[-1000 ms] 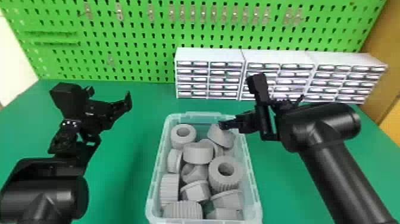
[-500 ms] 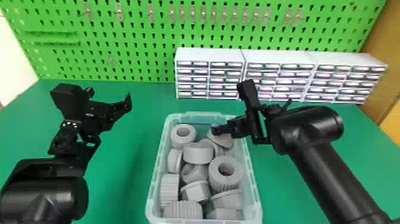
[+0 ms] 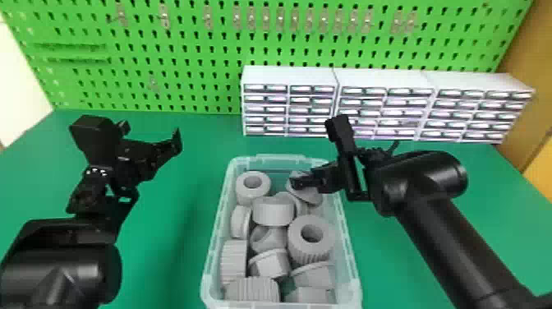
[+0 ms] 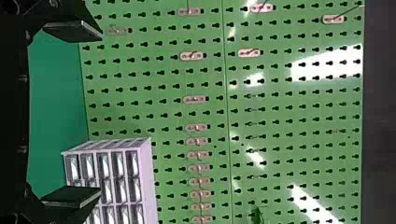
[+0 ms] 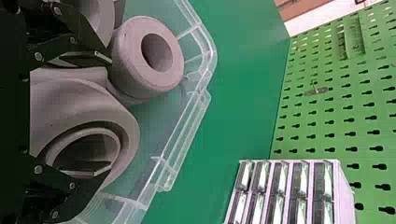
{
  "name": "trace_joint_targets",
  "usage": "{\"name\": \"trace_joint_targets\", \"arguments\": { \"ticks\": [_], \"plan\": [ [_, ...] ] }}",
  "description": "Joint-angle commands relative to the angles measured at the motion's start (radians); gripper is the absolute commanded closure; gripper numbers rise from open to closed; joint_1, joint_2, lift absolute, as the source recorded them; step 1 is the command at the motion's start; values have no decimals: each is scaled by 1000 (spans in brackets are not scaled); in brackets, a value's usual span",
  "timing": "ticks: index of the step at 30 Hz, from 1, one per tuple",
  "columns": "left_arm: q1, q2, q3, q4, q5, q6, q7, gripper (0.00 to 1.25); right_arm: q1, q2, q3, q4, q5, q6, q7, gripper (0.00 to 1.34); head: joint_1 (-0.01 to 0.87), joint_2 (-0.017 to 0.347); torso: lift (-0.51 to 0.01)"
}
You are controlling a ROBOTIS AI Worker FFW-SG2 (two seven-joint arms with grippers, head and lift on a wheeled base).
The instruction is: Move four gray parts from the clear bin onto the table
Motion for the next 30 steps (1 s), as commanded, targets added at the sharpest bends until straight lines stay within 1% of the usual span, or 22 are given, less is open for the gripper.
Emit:
{"name": "trace_joint_targets", "arguments": {
  "ticks": [1, 8, 13, 18, 21, 25, 26, 27, 30],
  "plan": [
    [-2, 0, -1, 0, -2, 0, 0, 121, -7, -1, 0, 30, 0, -26, 6, 473, 678, 34, -50],
    [-3, 0, -4, 0, -2, 0, 0, 121, -15, -1, 12, 66, -9, -58, 14, 473, 678, 34, -50],
    [-3, 0, -4, 0, -2, 0, -2, 121, -21, -1, 27, 76, -21, -72, 17, 478, 678, 34, -50],
    [-3, 0, -4, 0, -2, 0, -2, 121, -22, 1, 41, 78, -32, -72, 17, 541, 678, 34, -50],
    [-3, 0, -4, 0, -2, 0, -2, 121, -22, 3, 49, 79, -38, -72, 19, 660, 678, 34, -50],
    [-3, 0, -4, 0, -2, 0, -2, 124, -21, 7, 59, 78, -41, -55, 19, 947, 678, 34, -50],
    [-3, 0, -4, 0, -2, 0, -2, 124, -21, 7, 61, 78, -41, -53, 19, 989, 678, 34, -50],
    [-3, 0, -4, 0, -2, 0, -2, 124, -18, 7, 64, 75, -41, -52, 19, 1015, 678, 34, -50],
    [0, 0, -4, 0, -2, 0, -2, 122, -12, 9, 67, 66, -41, -52, 19, 1015, 678, 34, -50]
  ]
}}
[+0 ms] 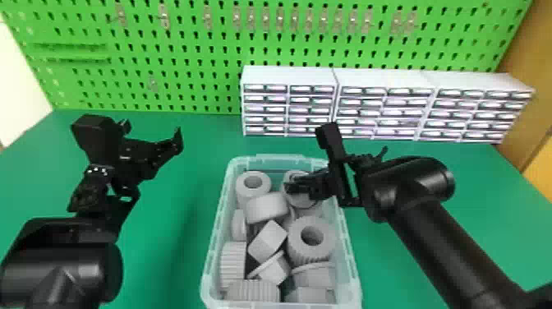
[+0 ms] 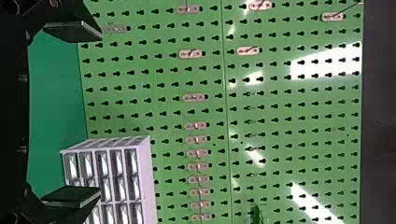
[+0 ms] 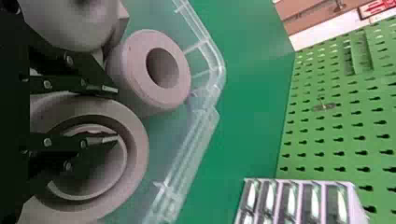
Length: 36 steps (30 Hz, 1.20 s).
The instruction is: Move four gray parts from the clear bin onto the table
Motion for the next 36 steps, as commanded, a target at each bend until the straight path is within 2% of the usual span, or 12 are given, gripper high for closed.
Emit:
{"name": "trace_joint_targets", "arguments": {
  "ticks": [1, 11, 18, 28, 36],
  "plan": [
    [3, 0, 2, 0, 0, 0, 0, 122, 10, 2, 7, -13, 0, 4, 0, 1015, 678, 34, -50],
    [3, 0, 2, 0, 0, 0, -5, 122, 16, 1, 11, -39, 0, 4, 0, 1015, 678, 34, -50],
    [5, 0, 3, 0, 0, 3, -9, 122, 23, -1, 11, -98, 0, 5, 0, 1015, 678, 34, -50],
    [6, 0, 6, 0, -3, 9, -15, 121, 42, -4, -16, -259, -10, 28, 0, 1015, 678, 34, -50],
    [9, 0, 12, 0, -5, 9, -21, 122, 85, -16, -134, -446, 104, 107, 0, 1015, 678, 34, -50]
  ]
}}
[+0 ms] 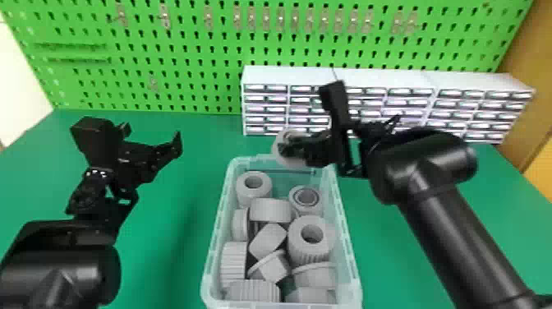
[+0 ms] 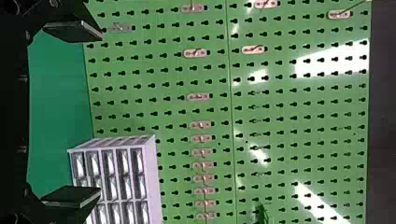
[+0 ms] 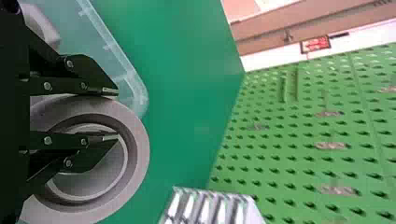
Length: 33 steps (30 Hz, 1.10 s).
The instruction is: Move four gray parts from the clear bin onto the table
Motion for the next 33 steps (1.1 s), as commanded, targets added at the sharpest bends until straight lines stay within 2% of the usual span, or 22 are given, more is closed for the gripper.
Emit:
{"name": "trace_joint_targets", "arguments": {
  "ticks": [1, 7, 13, 20, 27, 33],
  "plan": [
    [2, 0, 4, 0, 0, 0, -4, 122, 34, -14, -86, -128, 88, 68, 0, 1015, 678, 34, -50],
    [5, 0, 11, -2, 0, 0, -14, 125, 98, -28, -217, -276, 203, 189, 0, 1015, 678, 34, -50],
    [10, 0, 19, -9, -2, 2, -14, 125, 186, -29, -344, -374, 274, 280, 0, 1015, 678, 34, -50],
    [8, 0, 21, -12, -3, 2, -14, 125, 322, -6, -462, -400, 252, 290, 0, 1015, 678, 34, -50],
    [7, 0, 15, -12, -5, 3, -14, 122, 408, -8, -479, -371, 257, 258, 0, 1015, 678, 34, -50],
    [5, 0, 11, -12, -5, 6, -14, 124, 428, -3, -475, -331, 258, 244, 0, 1015, 678, 34, -50]
  ]
}}
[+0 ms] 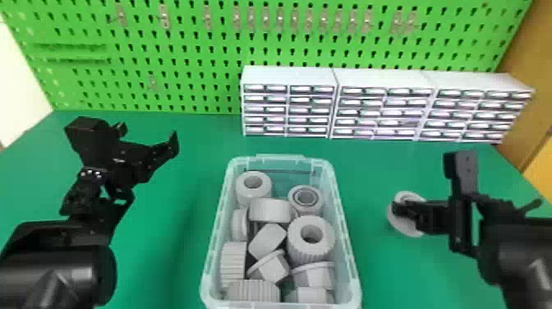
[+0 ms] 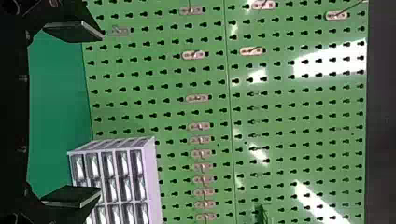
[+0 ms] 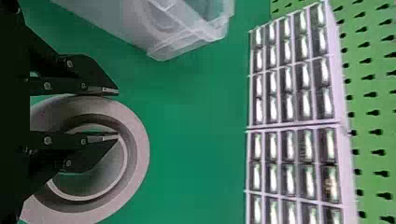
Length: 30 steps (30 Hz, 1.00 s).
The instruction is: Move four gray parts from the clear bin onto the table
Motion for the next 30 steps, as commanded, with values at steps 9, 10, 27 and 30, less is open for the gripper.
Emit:
{"name": "trace_joint_targets", "arguments": {
  "ticks": [9, 10, 27, 30],
  "plan": [
    [-2, 0, -7, 0, 5, 4, 0, 122, 17, 9, 19, 65, 8, -6, 0, 1015, 678, 34, -50],
    [-2, -2, -7, 0, 6, 4, 0, 124, 17, 12, 19, 71, 13, -4, 0, 1015, 678, 34, -50],
    [-3, -2, -8, 0, 15, 7, 0, 125, 11, 18, 48, 110, 19, 5, 0, 1015, 678, 34, -50],
    [-3, -2, -8, 0, 14, 7, 0, 125, 11, 17, 45, 110, 19, 5, 0, 1015, 678, 34, -50]
  ]
}}
